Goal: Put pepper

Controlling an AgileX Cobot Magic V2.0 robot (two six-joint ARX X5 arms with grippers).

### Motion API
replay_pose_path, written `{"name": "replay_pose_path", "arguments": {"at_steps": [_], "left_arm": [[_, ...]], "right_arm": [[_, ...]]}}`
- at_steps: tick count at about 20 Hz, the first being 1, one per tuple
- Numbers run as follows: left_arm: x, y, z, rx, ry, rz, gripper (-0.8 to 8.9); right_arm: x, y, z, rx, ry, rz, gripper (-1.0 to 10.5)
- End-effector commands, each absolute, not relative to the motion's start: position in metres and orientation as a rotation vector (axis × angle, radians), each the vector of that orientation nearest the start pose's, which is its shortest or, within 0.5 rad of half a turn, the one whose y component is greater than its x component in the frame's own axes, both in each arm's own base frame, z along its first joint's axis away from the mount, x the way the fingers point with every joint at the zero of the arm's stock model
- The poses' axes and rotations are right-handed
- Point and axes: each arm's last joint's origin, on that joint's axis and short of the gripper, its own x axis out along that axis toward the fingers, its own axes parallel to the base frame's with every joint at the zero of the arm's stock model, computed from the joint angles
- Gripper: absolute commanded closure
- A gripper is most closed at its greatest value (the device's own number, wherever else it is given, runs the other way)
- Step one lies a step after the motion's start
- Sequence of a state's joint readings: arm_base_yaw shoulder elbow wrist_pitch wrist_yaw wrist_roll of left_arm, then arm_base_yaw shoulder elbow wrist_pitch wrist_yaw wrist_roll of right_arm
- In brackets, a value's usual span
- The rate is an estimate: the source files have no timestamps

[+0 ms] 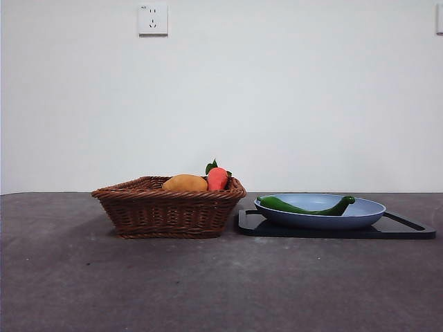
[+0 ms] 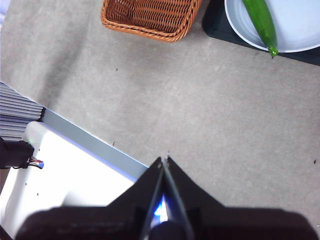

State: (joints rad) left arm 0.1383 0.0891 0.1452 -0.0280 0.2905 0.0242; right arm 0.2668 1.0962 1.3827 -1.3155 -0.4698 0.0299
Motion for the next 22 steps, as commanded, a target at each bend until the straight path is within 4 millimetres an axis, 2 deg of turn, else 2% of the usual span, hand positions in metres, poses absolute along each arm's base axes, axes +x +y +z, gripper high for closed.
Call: {"name": "replay_pose_path", "arguments": {"at_steps": [1, 10, 22], "left_arm": [[0.094, 0.006, 0.193, -0.005, -0.028, -0.139, 8.05], [0.098, 0.007, 0.158, -0.059, 0.086, -0.136, 8.05], [0.097, 0.007, 0.155, -0.084, 0.112, -0.135, 8.05]], "right_arm": [[0.158, 0.057, 0.388, 0.131, 1.045, 0.656, 9.4], [0.158, 0.057, 0.388, 0.131, 1.045, 0.656, 9.4], [0.158, 0.057, 0.388, 0.131, 1.045, 0.656, 9.4]]}}
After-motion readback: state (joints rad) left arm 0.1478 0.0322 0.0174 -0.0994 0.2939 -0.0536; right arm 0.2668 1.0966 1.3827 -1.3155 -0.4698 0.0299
